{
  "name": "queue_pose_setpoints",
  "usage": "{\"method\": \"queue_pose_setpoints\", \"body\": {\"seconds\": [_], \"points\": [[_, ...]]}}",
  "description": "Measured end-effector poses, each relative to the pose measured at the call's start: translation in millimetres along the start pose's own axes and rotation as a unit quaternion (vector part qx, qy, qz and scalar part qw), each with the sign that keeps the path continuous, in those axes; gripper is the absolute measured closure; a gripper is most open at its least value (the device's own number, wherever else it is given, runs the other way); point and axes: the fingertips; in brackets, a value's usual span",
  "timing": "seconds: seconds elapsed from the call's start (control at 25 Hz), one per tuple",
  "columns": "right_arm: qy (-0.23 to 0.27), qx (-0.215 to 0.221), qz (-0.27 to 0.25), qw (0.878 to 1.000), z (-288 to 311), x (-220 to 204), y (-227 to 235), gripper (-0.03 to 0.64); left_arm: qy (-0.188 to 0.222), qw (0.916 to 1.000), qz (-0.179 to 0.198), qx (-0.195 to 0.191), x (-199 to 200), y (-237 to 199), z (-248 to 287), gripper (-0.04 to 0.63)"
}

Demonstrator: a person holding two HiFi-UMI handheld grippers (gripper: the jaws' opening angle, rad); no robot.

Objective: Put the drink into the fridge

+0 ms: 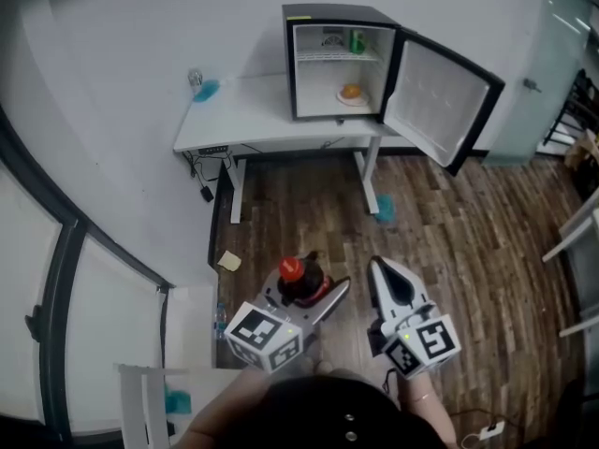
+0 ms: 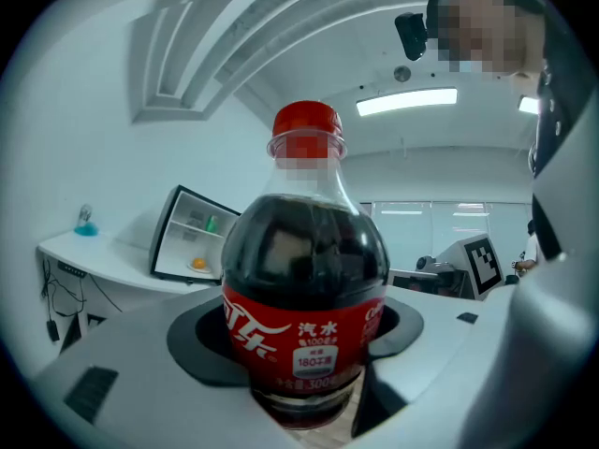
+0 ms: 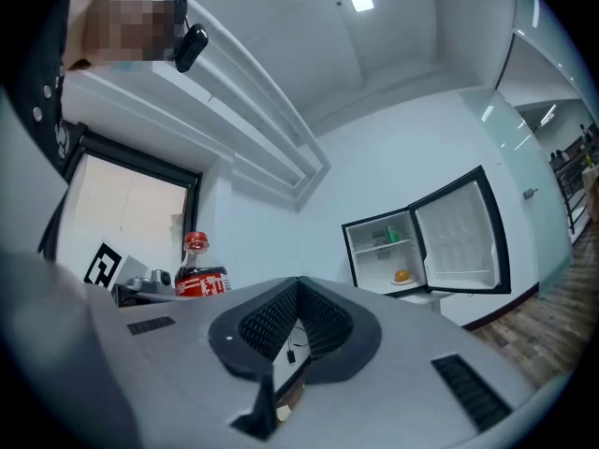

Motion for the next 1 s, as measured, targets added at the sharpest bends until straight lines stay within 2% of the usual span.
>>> {"method": "queue_pose_setpoints", "body": {"seconds": [0.2,0.52,0.64,1.0], "points": [[-0.017,0.006,-0.025,1.0,7.6,-3.2,8.2,0.609,-0.002,1.0,-0.001,0.004,-3.9,-2.0,6.7,0.278],[-0.032,0.01,-0.015,0.999,15.6,-12.8,31.7,0.609,0.003,0.9999,-0.004,0.011,-9.5,-7.8,33.2,0.278],[-0.026,0.013,-0.006,1.0,21.3,-7.5,39.6,0.609,0.008,0.9998,-0.015,0.01,-13.2,-12.2,46.6,0.278],[-0.026,0.018,0.007,0.999,80.1,-6.2,74.2,0.609,0.006,0.9997,-0.022,0.011,-19.3,-61.8,90.8,0.278]]}}
Point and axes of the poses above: the fingertips, and each gripper's own axes: z forward along the fingers, y to its right, x out of its top, and after that the axes turned 12 degrees about z, right-handed
